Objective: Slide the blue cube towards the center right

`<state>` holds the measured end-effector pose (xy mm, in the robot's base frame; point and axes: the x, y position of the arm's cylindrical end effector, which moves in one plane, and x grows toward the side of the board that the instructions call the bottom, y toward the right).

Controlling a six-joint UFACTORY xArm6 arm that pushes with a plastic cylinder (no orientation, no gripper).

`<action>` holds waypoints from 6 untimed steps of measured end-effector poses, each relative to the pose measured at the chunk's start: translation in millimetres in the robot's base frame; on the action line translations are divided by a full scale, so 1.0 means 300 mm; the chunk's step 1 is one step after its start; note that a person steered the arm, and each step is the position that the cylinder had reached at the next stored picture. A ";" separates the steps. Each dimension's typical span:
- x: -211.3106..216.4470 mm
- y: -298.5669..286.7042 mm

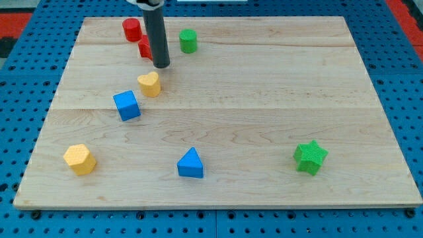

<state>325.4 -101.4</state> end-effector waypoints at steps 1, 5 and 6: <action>-0.136 0.023; 0.033 0.026; 0.117 -0.238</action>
<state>360.4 -172.8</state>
